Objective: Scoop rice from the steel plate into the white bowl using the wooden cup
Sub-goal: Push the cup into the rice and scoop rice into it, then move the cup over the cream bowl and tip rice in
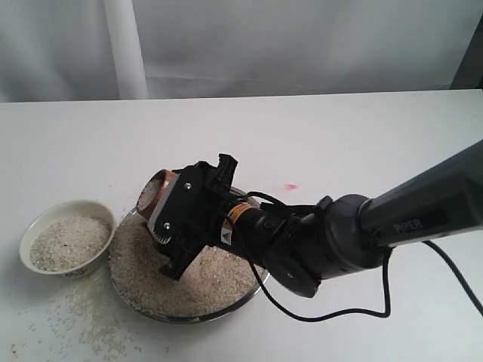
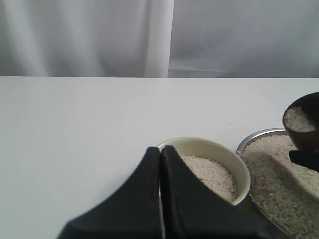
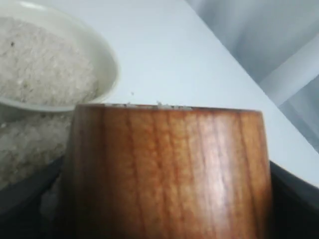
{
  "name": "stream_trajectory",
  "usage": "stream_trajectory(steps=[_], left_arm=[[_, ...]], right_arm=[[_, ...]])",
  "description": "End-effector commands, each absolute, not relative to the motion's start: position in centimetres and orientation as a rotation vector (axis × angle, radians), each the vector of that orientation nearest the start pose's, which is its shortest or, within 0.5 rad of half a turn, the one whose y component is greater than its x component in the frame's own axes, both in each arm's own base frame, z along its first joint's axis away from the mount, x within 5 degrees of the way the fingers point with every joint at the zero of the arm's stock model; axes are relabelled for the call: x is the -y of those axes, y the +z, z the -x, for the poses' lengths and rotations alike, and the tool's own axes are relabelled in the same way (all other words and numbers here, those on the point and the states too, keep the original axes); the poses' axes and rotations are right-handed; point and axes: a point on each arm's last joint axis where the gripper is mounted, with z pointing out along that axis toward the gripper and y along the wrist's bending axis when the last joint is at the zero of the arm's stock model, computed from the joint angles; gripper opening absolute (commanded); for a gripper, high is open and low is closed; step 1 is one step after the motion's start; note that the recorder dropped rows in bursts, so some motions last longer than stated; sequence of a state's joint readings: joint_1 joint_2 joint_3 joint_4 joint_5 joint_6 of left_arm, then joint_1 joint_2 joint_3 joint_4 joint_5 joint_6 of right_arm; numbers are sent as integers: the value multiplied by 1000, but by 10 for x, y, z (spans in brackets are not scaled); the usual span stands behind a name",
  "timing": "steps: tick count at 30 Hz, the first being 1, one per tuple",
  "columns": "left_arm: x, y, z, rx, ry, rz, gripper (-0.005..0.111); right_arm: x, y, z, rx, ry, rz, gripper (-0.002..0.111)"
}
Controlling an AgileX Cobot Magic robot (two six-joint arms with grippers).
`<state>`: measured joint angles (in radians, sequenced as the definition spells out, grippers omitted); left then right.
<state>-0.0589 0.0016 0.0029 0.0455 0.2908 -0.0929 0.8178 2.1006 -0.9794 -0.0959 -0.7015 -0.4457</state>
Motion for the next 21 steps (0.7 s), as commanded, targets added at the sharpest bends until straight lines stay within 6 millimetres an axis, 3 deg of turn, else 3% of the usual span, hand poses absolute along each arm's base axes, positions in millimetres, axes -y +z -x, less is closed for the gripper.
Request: stream_trajectory(steps=[1,15,21], left_arm=[[2,187,-55,-1769,-80,5,0],[2,187,-55,-1769,-80,5,0],[2,187,-55,-1769,-80,5,0]], right_arm=[[-298,125,-278,-1430,314,1089,0],[-300,133,-278,-1344,334,1053,0],[-324,156,-296,-1353,320,1073,0]])
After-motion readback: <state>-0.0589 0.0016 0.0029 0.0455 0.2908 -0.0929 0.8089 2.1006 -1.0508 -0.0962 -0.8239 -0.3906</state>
